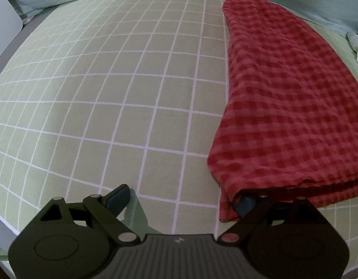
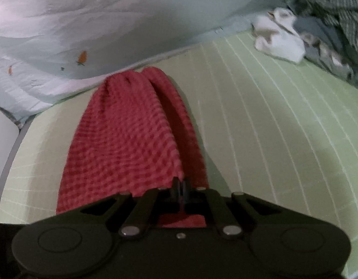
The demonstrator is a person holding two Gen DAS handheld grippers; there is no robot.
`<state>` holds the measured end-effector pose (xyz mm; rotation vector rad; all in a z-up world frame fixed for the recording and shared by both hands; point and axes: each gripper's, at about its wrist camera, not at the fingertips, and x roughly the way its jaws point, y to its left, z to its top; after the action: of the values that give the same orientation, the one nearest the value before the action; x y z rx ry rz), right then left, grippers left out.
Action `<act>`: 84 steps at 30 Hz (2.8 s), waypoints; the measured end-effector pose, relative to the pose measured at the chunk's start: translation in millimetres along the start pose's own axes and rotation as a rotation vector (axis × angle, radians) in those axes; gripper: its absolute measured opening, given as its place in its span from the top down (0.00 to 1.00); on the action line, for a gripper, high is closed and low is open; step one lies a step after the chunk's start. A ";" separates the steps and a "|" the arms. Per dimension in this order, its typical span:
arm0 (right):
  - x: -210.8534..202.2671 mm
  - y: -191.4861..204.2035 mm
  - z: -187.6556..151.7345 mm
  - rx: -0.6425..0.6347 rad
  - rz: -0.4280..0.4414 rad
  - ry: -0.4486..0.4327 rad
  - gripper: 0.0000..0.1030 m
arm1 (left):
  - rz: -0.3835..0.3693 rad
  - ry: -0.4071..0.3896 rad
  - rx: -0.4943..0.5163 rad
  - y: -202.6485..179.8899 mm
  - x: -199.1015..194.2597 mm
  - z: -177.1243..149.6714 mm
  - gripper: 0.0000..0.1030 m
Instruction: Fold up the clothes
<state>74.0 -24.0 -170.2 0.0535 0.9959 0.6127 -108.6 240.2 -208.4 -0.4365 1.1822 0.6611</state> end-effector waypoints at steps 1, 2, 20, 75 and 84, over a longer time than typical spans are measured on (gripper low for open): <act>2.0 -2.0 -2.0 0.008 -0.011 0.018 0.98 | 0.001 0.002 0.000 0.5 -0.3 0.3 0.11; 5.9 -4.2 -4.1 0.017 -0.020 0.046 0.98 | 0.002 0.004 -0.002 0.7 -0.7 0.1 0.11; 27.3 -0.5 20.2 -0.074 -0.150 0.101 0.18 | 0.028 -0.075 -0.234 55.5 -37.6 31.9 0.11; 103.7 43.8 111.0 -0.186 -0.120 -0.062 0.62 | -0.044 -0.042 -0.008 -44.0 31.3 155.8 0.11; 52.7 23.6 32.9 -0.080 -0.096 0.073 0.70 | -0.036 0.015 0.027 -38.2 10.9 89.7 0.11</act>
<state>110.0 29.8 -185.0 -0.0877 1.0372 0.5696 -17.4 271.5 -189.9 -0.4398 1.1937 0.6111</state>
